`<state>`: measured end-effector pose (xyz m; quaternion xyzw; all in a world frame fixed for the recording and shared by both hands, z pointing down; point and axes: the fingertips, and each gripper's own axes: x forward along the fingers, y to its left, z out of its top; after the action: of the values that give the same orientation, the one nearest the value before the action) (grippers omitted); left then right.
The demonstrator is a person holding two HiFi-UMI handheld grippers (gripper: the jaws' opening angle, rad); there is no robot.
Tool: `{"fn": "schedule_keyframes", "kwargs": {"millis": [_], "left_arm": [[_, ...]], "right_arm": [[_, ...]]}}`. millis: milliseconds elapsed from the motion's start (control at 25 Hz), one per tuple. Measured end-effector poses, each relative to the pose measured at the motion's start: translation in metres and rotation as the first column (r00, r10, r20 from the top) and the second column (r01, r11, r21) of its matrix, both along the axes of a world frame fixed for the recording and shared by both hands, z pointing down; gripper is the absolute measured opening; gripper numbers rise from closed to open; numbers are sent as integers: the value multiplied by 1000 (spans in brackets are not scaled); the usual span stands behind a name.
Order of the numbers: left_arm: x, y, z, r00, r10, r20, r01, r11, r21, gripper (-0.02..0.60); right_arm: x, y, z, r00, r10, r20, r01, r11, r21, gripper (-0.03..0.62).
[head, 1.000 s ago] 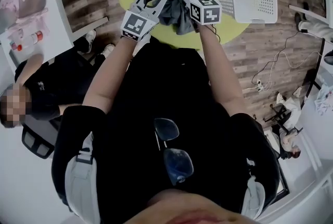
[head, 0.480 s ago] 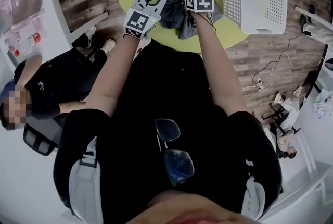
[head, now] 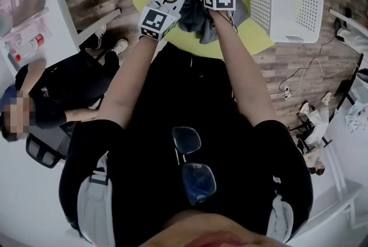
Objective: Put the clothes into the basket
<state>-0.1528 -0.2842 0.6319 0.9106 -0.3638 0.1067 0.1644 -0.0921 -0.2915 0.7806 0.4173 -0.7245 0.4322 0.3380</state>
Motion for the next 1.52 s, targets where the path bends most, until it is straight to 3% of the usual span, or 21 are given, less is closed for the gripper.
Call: {"fn": "schedule_keyframes", "kwargs": {"millis": [240,400,520,1080,1280,1520], "left_arm": [[-5,0,-1,1000,-4,15,4,1000,0,11],[-7,2,-2,999,3,35,-3,1000,-4,11],[-6,5,-7,999,16,46,-16,1000,-3,11],[28,32,-48,993,108,42,-111,992,59,11],[36,48,-74,987,144,71,-150,984,91,11],[41,59,-117,987,151,53,-157,975,158,11]], "right_arm": [[3,0,-6,1000,8,26,-9,999,40,438],[4,4,-16,1000,8,15,-9,997,71,356],[6,10,-24,1000,5,18,-7,996,84,339],[12,35,-95,997,-72,-9,72,986,152,339],[18,43,-135,994,-101,-39,106,976,189,339],[20,54,-178,992,-118,-30,122,969,215,341]]}}
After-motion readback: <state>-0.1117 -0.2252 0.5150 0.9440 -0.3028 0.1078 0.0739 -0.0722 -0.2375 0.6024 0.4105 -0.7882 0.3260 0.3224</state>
